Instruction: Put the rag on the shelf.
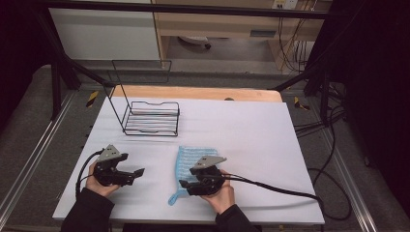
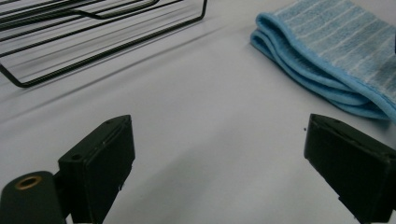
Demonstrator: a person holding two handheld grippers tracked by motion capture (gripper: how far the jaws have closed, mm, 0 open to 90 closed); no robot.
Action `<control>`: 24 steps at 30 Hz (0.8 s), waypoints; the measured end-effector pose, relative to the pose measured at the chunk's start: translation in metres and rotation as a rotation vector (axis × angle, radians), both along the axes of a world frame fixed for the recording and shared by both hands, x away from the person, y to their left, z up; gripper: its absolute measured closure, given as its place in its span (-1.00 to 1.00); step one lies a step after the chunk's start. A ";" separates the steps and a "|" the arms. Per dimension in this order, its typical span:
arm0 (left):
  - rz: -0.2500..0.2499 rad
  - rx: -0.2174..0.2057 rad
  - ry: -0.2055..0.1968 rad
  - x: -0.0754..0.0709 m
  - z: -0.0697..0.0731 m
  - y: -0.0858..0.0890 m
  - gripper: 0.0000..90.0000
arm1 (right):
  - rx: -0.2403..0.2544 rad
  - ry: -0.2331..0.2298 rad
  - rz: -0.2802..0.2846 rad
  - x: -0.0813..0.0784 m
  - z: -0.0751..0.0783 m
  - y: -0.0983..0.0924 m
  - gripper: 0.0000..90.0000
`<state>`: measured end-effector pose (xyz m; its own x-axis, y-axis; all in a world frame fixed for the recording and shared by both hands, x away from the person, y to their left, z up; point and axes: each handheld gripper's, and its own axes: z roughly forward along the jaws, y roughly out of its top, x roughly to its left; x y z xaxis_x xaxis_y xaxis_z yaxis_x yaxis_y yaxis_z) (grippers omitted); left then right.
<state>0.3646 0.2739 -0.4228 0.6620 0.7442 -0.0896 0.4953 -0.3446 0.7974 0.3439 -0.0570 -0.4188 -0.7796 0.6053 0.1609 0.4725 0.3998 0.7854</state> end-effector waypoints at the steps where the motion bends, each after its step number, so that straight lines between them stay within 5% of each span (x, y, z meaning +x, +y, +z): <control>1: -0.006 -0.008 0.004 -0.001 0.002 -0.003 -0.80 | 0.003 -0.004 -0.014 0.001 0.002 -0.005 -0.14; 6: -0.022 -0.043 0.032 -0.008 0.008 -0.028 -0.73 | -0.004 -0.019 -0.116 0.009 0.004 -0.050 -0.13; 11: -0.057 -0.032 0.059 -0.014 0.012 -0.069 -0.59 | -0.014 0.054 -0.178 0.005 -0.013 -0.085 -0.03; 17: -0.079 -0.012 0.132 -0.016 0.001 -0.108 -0.15 | -0.030 0.097 -0.159 0.003 -0.029 -0.083 0.17; 24: -0.066 0.011 0.227 -0.016 -0.018 -0.117 0.44 | 0.009 0.155 -0.144 0.006 -0.034 -0.084 0.62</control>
